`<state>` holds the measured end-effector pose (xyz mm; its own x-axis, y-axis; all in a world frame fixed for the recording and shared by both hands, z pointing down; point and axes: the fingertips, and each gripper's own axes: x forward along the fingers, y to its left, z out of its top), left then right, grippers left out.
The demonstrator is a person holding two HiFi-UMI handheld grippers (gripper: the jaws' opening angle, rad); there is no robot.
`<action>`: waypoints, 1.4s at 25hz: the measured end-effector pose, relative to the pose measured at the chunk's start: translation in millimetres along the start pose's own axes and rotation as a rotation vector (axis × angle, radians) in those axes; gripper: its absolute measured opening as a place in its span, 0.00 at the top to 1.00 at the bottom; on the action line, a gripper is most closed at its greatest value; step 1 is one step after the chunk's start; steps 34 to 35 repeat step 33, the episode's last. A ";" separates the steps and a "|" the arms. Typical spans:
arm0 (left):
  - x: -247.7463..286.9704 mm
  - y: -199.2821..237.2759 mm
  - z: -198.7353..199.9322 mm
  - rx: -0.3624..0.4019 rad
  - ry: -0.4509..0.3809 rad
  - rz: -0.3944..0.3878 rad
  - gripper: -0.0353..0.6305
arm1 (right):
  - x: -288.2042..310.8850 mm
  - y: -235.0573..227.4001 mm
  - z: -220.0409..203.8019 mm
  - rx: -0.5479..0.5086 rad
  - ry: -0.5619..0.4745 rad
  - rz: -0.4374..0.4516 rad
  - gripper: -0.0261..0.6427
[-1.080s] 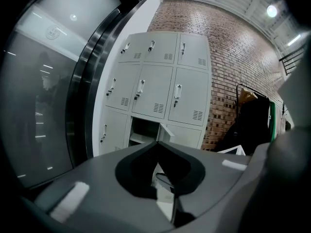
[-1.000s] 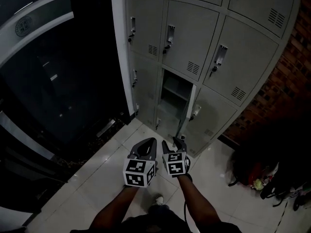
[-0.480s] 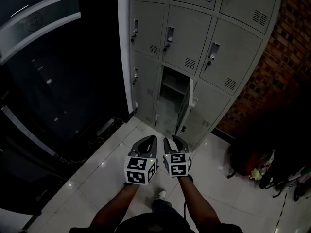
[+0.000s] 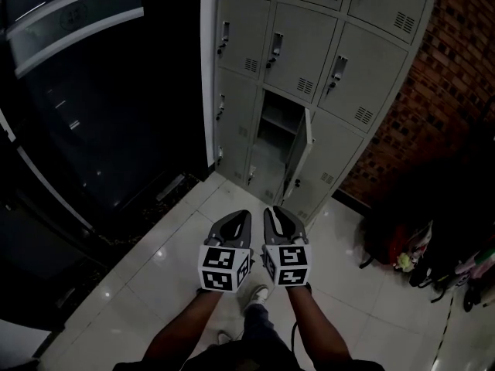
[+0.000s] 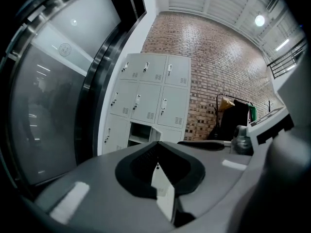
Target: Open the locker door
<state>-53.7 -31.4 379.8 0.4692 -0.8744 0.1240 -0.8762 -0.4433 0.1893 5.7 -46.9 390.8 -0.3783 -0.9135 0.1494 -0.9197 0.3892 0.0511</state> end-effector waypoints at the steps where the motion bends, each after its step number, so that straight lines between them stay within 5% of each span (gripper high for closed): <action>1: -8.6 -1.7 -1.4 -0.001 -0.002 0.001 0.94 | -9.2 7.2 3.7 -0.004 -0.011 0.003 0.88; 6: -46.1 -16.5 -3.1 0.005 -0.027 -0.003 0.94 | -58.1 33.7 18.4 -0.011 -0.058 0.005 0.96; 15: -82.2 -43.3 -5.4 0.022 -0.050 -0.005 0.94 | -109.4 50.9 19.6 0.009 -0.058 0.020 0.96; 35: -86.2 -77.3 -5.0 0.031 -0.050 -0.033 0.94 | -132.2 36.3 26.5 0.001 -0.079 0.013 0.96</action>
